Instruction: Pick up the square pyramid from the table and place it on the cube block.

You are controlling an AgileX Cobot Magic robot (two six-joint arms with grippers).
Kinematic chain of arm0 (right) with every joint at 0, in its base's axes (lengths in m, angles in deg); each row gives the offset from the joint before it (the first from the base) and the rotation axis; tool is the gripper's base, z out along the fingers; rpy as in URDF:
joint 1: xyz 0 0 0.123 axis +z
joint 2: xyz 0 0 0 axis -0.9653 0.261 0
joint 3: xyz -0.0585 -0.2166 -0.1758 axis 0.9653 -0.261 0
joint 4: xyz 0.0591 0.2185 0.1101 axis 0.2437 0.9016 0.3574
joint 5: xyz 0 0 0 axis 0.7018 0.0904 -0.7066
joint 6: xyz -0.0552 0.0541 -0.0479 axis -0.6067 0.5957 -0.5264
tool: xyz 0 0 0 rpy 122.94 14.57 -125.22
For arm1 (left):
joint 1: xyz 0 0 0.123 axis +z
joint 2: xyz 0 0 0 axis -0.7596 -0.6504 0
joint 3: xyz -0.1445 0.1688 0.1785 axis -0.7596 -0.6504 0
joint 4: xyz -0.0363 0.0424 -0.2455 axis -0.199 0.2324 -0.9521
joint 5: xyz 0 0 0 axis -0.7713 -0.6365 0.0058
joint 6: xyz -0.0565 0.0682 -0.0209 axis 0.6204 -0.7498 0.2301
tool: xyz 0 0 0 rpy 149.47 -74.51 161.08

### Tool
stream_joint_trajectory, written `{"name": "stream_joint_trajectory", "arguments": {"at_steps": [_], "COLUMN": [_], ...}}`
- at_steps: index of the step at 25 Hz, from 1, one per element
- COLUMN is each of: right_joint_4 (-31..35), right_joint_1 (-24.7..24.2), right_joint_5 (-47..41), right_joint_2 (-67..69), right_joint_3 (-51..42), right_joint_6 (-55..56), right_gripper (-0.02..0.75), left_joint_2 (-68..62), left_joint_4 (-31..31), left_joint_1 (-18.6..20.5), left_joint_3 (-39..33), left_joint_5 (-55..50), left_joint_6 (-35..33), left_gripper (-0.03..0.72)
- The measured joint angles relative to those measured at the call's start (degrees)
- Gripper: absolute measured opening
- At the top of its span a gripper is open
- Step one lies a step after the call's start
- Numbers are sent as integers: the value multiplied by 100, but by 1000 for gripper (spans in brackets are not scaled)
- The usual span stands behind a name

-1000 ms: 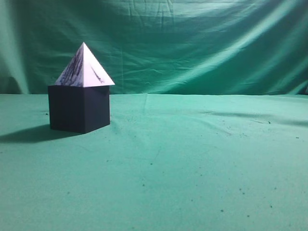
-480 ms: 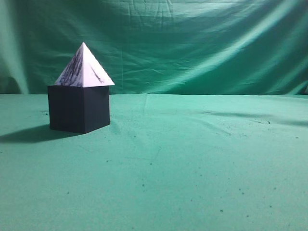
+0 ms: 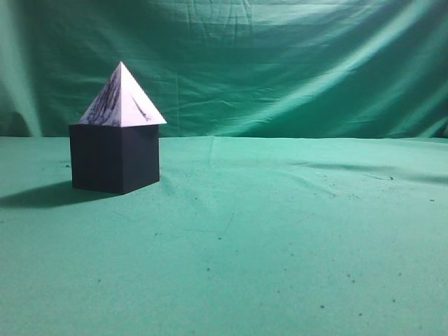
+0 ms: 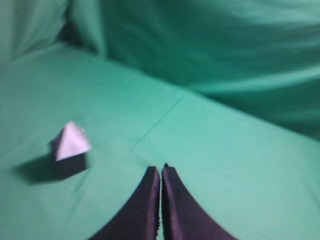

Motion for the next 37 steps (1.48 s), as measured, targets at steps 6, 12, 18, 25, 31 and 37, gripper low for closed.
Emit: {"name": "stream_joint_trajectory", "arguments": {"at_steps": [6,12,18,25,31,37], "right_joint_4": [79,150,169,268,290,290], "right_joint_1": [-1708,-2690,-2788,-2788,-2788,-2788], "right_joint_5": [1222,1583,1658,1797,1808,1808], "right_joint_2": [-1239,-2238,-2649,-2659,-2659,-2659], "right_joint_3": [-1673,-3056,-4024,-4561,-4561,-4561], "right_joint_6": [19,34,52,106,106,106], "right_gripper": [0,0,0,0,0,0], "left_joint_2": [0,0,0,0,0,0], "left_joint_4": [0,0,0,0,0,0], "left_joint_1": [0,0,0,0,0,0], "left_joint_3": [0,0,0,0,0,0], "left_joint_5": [0,0,0,0,0,0], "left_joint_6": [0,0,0,0,0,0], "left_gripper": [0,0,0,0,0,0]}}
